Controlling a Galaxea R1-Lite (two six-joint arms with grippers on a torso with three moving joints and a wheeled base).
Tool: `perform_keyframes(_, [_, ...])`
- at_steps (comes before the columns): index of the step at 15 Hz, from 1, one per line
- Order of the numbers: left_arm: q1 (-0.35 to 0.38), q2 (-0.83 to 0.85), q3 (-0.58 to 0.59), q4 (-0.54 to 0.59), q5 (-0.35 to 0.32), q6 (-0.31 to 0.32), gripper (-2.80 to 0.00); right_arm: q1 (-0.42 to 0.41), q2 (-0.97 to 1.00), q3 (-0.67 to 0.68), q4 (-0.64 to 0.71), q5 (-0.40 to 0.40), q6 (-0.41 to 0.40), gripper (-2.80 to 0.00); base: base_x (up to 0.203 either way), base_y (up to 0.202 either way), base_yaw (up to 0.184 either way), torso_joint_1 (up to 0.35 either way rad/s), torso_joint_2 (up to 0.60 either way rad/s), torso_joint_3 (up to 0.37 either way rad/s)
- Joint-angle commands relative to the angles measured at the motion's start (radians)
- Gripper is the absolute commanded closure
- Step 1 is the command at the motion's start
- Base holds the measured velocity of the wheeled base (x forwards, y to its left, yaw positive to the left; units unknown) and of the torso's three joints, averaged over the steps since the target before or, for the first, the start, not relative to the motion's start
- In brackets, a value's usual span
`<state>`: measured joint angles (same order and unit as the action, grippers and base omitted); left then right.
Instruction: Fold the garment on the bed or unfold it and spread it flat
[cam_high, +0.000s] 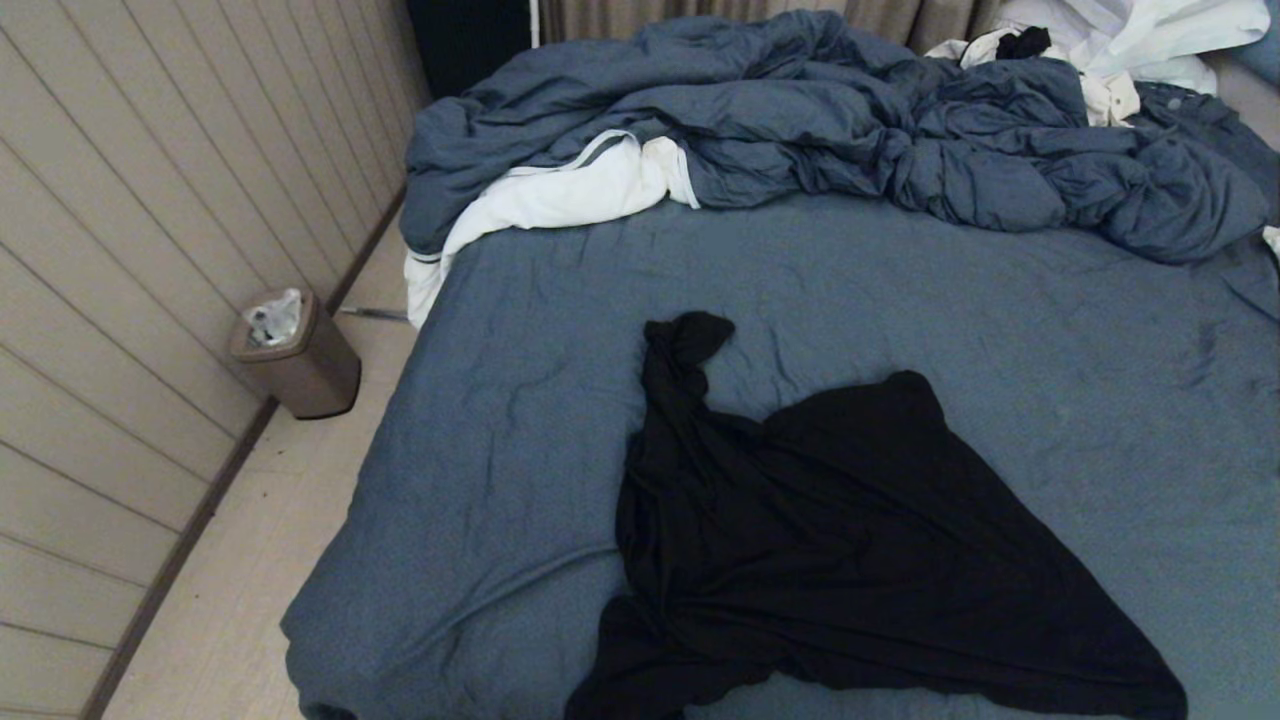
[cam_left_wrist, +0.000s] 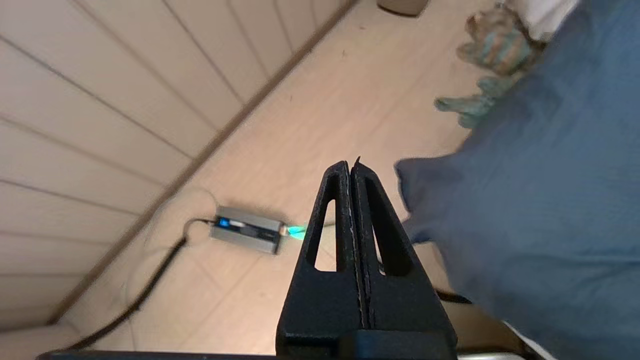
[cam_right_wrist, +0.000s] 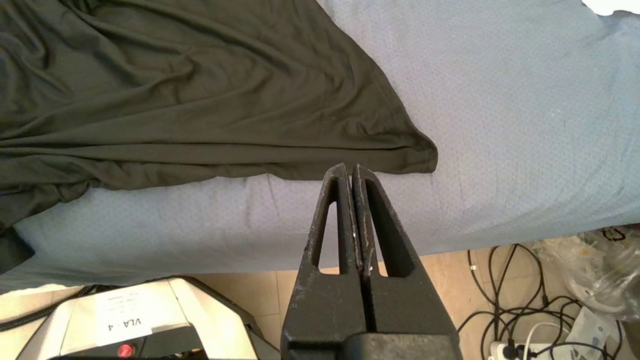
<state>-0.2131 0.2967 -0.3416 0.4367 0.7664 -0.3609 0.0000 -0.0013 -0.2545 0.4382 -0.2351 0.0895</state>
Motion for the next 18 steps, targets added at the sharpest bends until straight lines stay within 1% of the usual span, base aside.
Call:
perform_keyframes(1, [0.064,-0.019,0.008,-0.001,0.004,0.020,0.00,0.000,0.001,0.000,0.002,0.000,-0.007,0.00,0.000,0.000,0.000,0.000,0.00,0.000])
perform_keyframes(2, [0.128,-0.025,0.011,0.000,0.003,0.030,0.00,0.000,0.001,0.000,0.002,0.002,-0.007,0.00,0.000,0.000,0.000,0.000,0.00,0.000])
perform_keyframes(3, [0.192,-0.056,0.027,-0.001,-0.006,0.057,0.00,0.000,0.001,-0.001,0.002,0.001,-0.004,0.00,0.000,0.000,0.000,0.000,0.00,0.000])
perform_keyframes(4, [0.216,-0.120,0.057,-0.012,-0.021,0.093,0.00,0.000,0.001,0.000,0.002,0.002,-0.004,0.00,0.000,0.000,0.000,0.000,0.00,0.000])
perform_keyframes(5, [0.216,-0.194,0.084,-0.028,-0.045,0.132,0.00,0.000,0.001,0.000,0.002,0.000,-0.002,0.00,0.000,0.000,0.000,0.000,0.00,0.000])
perform_keyframes(6, [0.215,-0.260,0.114,-0.059,-0.092,0.198,0.00,0.000,0.001,0.000,0.005,0.000,0.004,0.00,0.000,0.000,0.000,0.000,0.00,0.000])
perform_keyframes(7, [0.214,-0.293,0.148,-0.115,-0.154,0.245,0.00,0.000,0.001,-0.001,0.005,-0.001,0.005,0.00,0.000,0.000,0.000,0.000,0.00,0.000])
perform_keyframes(8, [0.214,-0.297,0.167,-0.154,-0.249,0.262,0.00,0.000,0.001,0.006,-0.001,0.003,0.004,0.00,0.000,0.000,0.000,0.000,0.00,0.000])
perform_keyframes(9, [0.213,-0.297,0.176,-0.178,-0.365,0.269,0.00,0.000,0.001,0.025,-0.034,0.010,-0.001,0.00,0.000,0.000,0.000,0.000,0.00,0.000])
perform_keyframes(10, [0.213,-0.297,0.181,-0.192,-0.453,0.276,0.00,0.000,0.001,0.062,-0.125,0.031,-0.011,0.00,0.000,0.000,0.000,0.000,0.00,0.000])
perform_keyframes(11, [0.213,-0.297,0.184,-0.197,-0.476,0.292,0.00,0.000,0.001,0.125,-0.234,0.054,-0.033,0.00,0.000,0.000,0.000,0.000,0.00,0.000])
perform_keyframes(12, [0.213,-0.297,0.185,-0.197,-0.477,0.296,0.00,0.000,0.001,0.180,-0.385,0.078,-0.063,0.00,0.000,0.000,0.000,0.000,0.00,0.000])
perform_keyframes(13, [0.213,-0.297,0.187,-0.199,-0.479,0.315,0.00,0.000,0.001,0.222,-0.503,0.109,-0.074,0.00,0.000,0.000,0.000,0.000,0.00,0.000])
perform_keyframes(14, [0.213,-0.296,0.197,-0.210,-0.481,0.365,0.00,0.000,0.001,0.239,-0.539,0.150,-0.060,0.00,0.000,0.000,0.000,0.000,0.00,0.000])
perform_keyframes(15, [0.213,-0.295,0.228,-0.277,-0.486,0.415,0.00,0.000,0.003,0.247,-0.529,0.194,-0.037,0.00,0.000,0.000,0.000,0.000,0.00,0.000])
perform_keyframes(16, [0.213,-0.294,0.272,-0.414,-0.518,0.443,0.00,0.000,0.003,0.253,-0.500,0.220,-0.034,0.00,0.000,0.000,0.000,0.000,0.00,0.000])
perform_keyframes(17, [0.213,-0.295,0.312,-0.521,-0.589,0.439,0.00,0.000,0.003,0.254,-0.463,0.220,-0.035,0.00,0.000,0.000,0.000,0.000,0.00,0.000])
perform_keyframes(18, [0.213,-0.295,0.325,-0.555,-0.625,0.367,0.00,0.000,0.003,0.254,-0.477,0.220,-0.039,0.00,0.000,0.000,0.000,0.000,0.00,0.000])
